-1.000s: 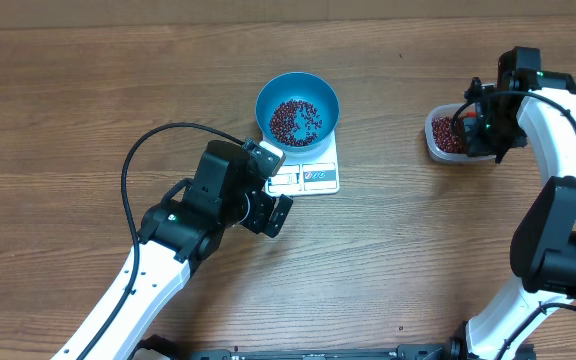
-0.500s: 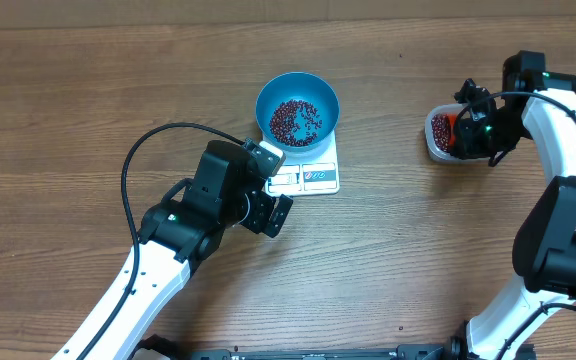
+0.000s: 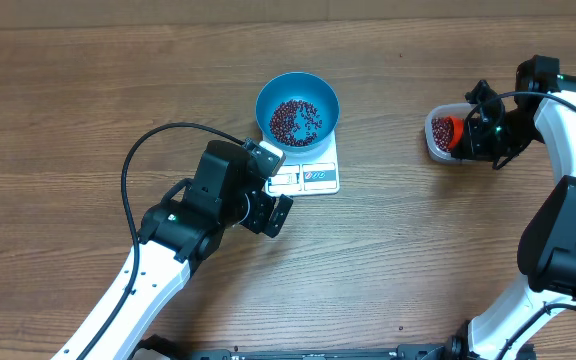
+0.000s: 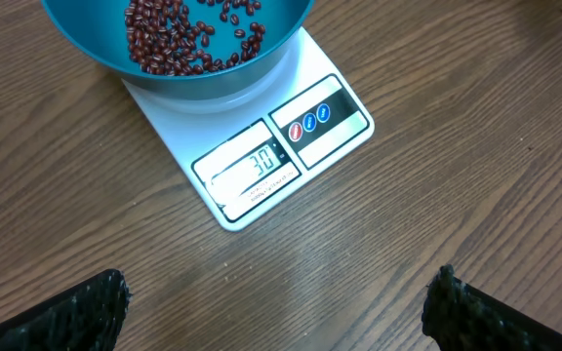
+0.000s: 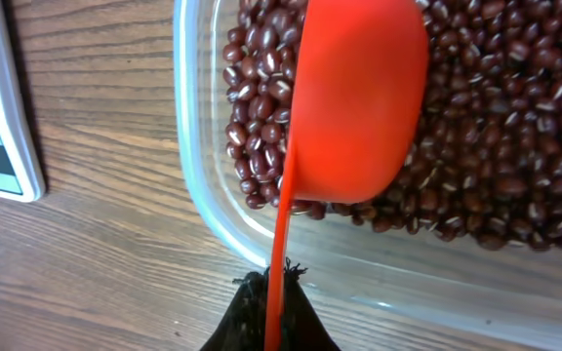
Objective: Scoop item into bowl and weigh 150g on scale
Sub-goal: 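Scoop more beans from the tub with the right gripper, then move the filled scoop with the right gripper over the blue bowl, then tip the scoop with the right gripper, emptying beans into the bowl, then return the scoop with the right gripper to the bean tub, then scoop a third load of beans from the tub with the right gripper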
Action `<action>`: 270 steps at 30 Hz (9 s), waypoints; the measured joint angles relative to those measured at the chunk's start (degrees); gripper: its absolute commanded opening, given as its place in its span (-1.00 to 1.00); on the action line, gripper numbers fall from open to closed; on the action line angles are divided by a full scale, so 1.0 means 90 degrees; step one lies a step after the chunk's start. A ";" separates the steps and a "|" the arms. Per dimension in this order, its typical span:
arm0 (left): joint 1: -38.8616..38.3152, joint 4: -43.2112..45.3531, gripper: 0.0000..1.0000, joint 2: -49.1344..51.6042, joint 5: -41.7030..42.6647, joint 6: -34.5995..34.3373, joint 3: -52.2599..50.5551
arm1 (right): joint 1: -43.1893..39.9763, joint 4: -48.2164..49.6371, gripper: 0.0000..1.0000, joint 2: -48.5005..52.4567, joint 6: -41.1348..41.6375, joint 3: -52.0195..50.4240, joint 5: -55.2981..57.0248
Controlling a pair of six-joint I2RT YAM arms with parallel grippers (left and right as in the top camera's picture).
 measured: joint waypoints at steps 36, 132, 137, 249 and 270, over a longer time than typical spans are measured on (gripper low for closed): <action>0.0000 0.0000 0.99 0.0000 0.0002 0.0000 0.0000 | -0.0826 -0.0177 -0.92 0.0000 0.0733 0.0000 -0.1464; 0.0000 0.0000 0.99 0.0000 0.0002 0.0000 0.0000 | 0.5425 0.1287 -0.93 0.0002 0.2514 0.1603 0.4646; 0.0000 0.0000 0.99 0.0000 0.0000 0.0000 0.0000 | 0.5178 0.1234 -0.93 -0.0070 0.2511 0.1603 0.3937; 0.0000 -0.0002 0.99 0.0000 0.0002 0.0000 0.0000 | 0.0391 0.1418 -0.93 -0.0899 0.0515 -0.1409 0.0554; 0.0000 0.0000 0.99 0.0000 0.0002 0.0000 0.0000 | -0.0301 0.1268 -0.93 -0.0733 0.1168 -0.1469 -0.1375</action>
